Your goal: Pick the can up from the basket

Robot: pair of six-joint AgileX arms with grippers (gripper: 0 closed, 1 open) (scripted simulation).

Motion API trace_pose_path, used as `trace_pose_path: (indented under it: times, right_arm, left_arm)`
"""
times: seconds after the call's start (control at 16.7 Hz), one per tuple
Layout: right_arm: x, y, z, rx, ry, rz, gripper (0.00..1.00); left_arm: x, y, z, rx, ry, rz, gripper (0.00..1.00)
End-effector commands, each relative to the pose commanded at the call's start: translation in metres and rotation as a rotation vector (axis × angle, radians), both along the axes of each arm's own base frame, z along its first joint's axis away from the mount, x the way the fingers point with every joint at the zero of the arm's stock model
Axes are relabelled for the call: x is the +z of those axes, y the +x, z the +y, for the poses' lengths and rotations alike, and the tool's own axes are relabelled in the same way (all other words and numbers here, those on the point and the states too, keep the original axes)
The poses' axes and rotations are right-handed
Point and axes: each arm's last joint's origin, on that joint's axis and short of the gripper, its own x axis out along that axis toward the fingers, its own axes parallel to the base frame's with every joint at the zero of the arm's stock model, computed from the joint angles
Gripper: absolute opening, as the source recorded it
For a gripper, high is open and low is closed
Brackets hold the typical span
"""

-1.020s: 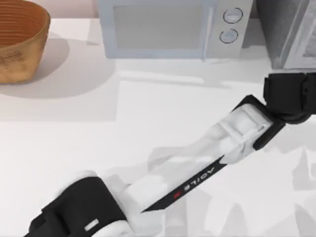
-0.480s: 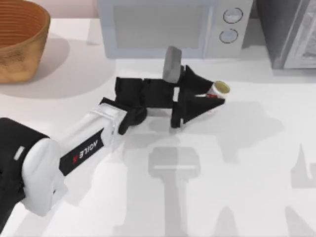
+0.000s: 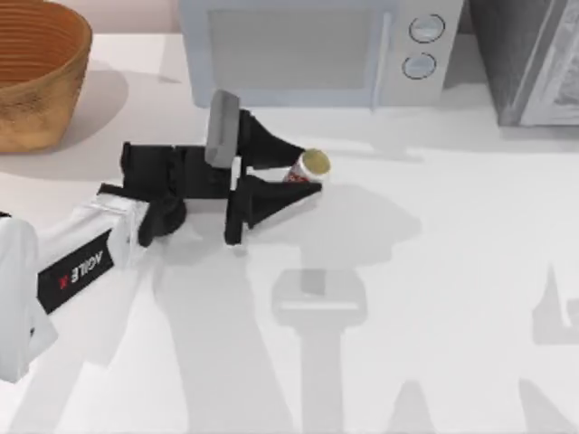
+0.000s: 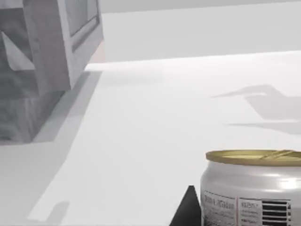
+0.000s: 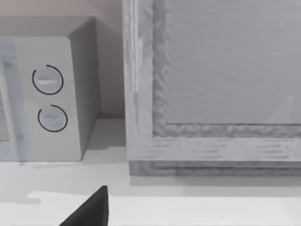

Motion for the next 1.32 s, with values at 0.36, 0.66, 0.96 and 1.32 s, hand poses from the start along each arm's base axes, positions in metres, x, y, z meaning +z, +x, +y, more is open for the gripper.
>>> trace_pose_path:
  times: [0.36, 0.66, 0.96, 1.32]
  right_arm:
    - [0.0000, 0.0000, 0.0000, 0.000, 0.000, 0.000, 1.00]
    - [0.0000, 0.0000, 0.0000, 0.000, 0.000, 0.000, 1.00]
    - [0.0000, 0.0000, 0.0000, 0.000, 0.000, 0.000, 1.00]
    - [0.0000, 0.0000, 0.0000, 0.000, 0.000, 0.000, 1.00]
  left_arm:
    - [-0.0002, -0.0004, 0.0043, 0.004, 0.001, -0.010, 0.00]
    - [-0.0002, -0.0004, 0.0043, 0.004, 0.001, -0.010, 0.30]
    - [-0.0002, -0.0004, 0.0043, 0.004, 0.001, -0.010, 0.68]
    - [-0.0002, -0.0004, 0.0043, 0.004, 0.001, -0.010, 1.00]
